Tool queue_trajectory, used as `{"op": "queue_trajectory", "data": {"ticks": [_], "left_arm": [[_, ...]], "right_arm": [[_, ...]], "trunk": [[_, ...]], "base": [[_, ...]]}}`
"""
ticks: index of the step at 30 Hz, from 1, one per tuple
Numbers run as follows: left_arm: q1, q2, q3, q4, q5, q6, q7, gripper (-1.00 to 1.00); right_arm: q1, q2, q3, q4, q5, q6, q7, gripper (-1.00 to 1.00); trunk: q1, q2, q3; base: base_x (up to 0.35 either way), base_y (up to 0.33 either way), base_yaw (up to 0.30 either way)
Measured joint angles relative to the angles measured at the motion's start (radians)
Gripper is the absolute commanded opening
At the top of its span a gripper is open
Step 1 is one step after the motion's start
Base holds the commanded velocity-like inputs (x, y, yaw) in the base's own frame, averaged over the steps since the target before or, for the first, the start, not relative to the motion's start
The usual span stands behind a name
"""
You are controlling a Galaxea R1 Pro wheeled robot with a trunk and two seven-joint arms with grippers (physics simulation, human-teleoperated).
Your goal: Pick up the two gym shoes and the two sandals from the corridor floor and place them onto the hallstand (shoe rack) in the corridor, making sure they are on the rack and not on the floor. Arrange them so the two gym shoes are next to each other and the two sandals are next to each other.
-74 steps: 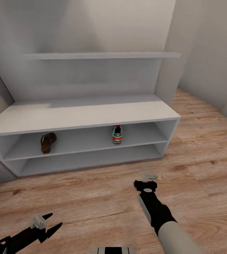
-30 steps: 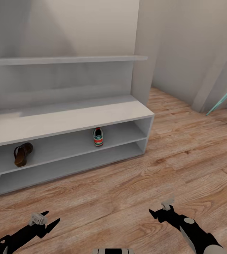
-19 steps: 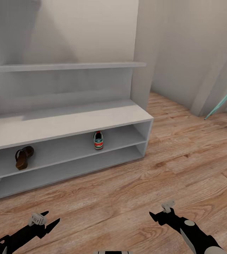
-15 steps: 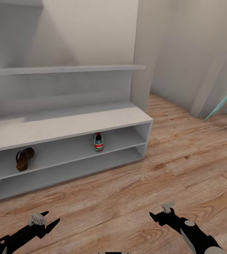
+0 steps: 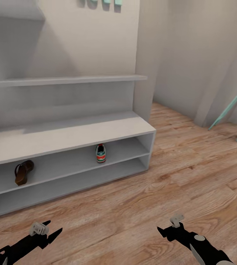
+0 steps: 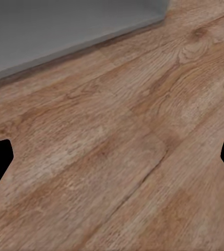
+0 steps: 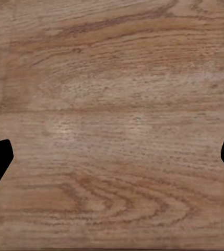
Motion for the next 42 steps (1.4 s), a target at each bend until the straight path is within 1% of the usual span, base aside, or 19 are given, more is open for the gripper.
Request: {"op": "queue_trajectory", "data": {"ticks": [4,7,8,10,11,12,15,18,19,20,21,25,27,28,30,31,36,37,42], "left_arm": [[0.000,-0.001,-0.001,0.000,-0.001,-0.003,0.004,1.00],[0.000,-0.002,-0.001,0.004,-0.001,-0.005,0.007,1.00],[0.000,-0.002,-0.001,0.005,-0.002,-0.005,0.008,1.00],[0.000,-0.003,-0.001,0.007,-0.002,-0.006,0.012,1.00],[0.000,-0.005,-0.002,0.009,-0.002,-0.007,0.018,1.00],[0.000,-0.009,-0.002,0.011,-0.002,-0.009,0.037,1.00],[0.000,-0.015,-0.002,0.013,-0.003,-0.011,0.065,1.00],[0.000,-0.024,-0.003,0.015,-0.005,-0.013,0.099,1.00],[0.000,-0.024,-0.003,0.015,-0.005,-0.013,0.099,1.00],[0.000,-0.032,-0.004,0.015,-0.007,-0.014,0.121,1.00],[0.000,-0.033,-0.004,0.015,-0.007,-0.014,0.122,1.00],[0.000,-0.048,-0.006,0.017,-0.010,-0.016,0.166,1.00],[0.001,-0.054,-0.006,0.020,-0.010,-0.019,0.190,1.00],[0.003,-0.057,-0.006,0.027,-0.010,-0.026,0.215,1.00],[0.007,-0.059,-0.005,0.040,-0.008,-0.037,0.243,1.00],[0.016,-0.062,-0.005,0.064,-0.006,-0.066,0.289,1.00],[0.025,-0.065,-0.005,0.110,-0.004,-0.135,0.384,1.00],[0.028,-0.074,-0.006,0.159,-0.003,-0.174,0.466,1.00],[0.029,-0.097,-0.008,0.220,-0.004,-0.210,0.568,1.00]], "right_arm": [[0.011,-0.001,-0.001,0.018,0.000,-0.023,-0.004,1.00],[0.017,-0.007,-0.003,0.035,0.000,-0.039,-0.006,1.00],[0.017,-0.009,-0.003,0.072,0.000,-0.130,-0.006,1.00],[0.018,-0.011,-0.003,0.092,0.000,-0.163,-0.007,1.00],[0.019,-0.013,-0.003,0.111,0.000,-0.193,-0.008,1.00],[0.020,-0.015,-0.003,0.141,-0.001,-0.236,-0.019,1.00],[0.021,-0.018,-0.004,0.174,-0.001,-0.278,-0.049,1.00],[0.021,-0.016,-0.004,0.207,-0.004,-0.319,-0.098,1.00],[0.021,-0.016,-0.004,0.207,-0.004,-0.320,-0.099,1.00],[0.021,-0.013,-0.004,0.229,-0.008,-0.348,-0.136,1.00],[0.021,-0.013,-0.004,0.229,-0.008,-0.349,-0.138,1.00],[0.022,-0.006,-0.003,0.270,-0.015,-0.409,-0.218,1.00],[0.023,0.001,-0.003,0.282,-0.017,-0.434,-0.255,1.00],[0.027,0.011,-0.003,0.290,-0.017,-0.452,-0.290,1.00],[0.036,0.023,-0.003,0.294,-0.018,-0.466,-0.324,1.00],[0.050,0.045,-0.002,0.297,-0.019,-0.478,-0.375,1.00],[0.067,0.083,-0.004,0.300,-0.025,-0.499,-0.463,1.00],[0.083,0.106,-0.003,0.301,-0.025,-0.536,-0.525,1.00],[0.104,0.121,-0.006,0.302,-0.027,-0.610,-0.586,1.00]], "trunk": [[-0.015,0.028,0.018],[-0.027,0.049,0.032],[-0.031,0.056,0.036],[-0.038,0.070,0.045],[-0.042,0.077,0.050],[-0.046,0.084,0.055],[-0.057,0.105,0.068],[-0.069,0.126,0.082],[-0.073,0.133,0.087],[-0.077,0.140,0.091],[-0.081,0.147,0.096],[-0.096,0.175,0.114],[-0.104,0.189,0.123],[-0.107,0.196,0.128],[-0.115,0.210,0.137],[-0.119,0.217,0.141],[-0.138,0.252,0.164],[-0.142,0.259,0.169],[-0.161,0.294,0.192]], "base": [[0.000,0.000,-0.148],[0.000,0.000,-0.153],[0.000,0.000,-0.154],[0.000,0.000,-0.155],[0.000,0.000,-0.155],[0.000,0.000,-0.156],[0.000,0.000,-0.156],[0.000,0.000,-0.156],[0.000,0.000,-0.156],[0.000,0.000,-0.156],[0.000,0.000,-0.156],[0.000,0.000,-0.156],[0.000,0.000,-0.156],[0.000,0.000,-0.156],[0.000,0.000,-0.156],[0.000,0.000,-0.156],[0.000,0.000,-0.156],[0.000,0.000,-0.156],[0.000,0.000,-0.158]]}}
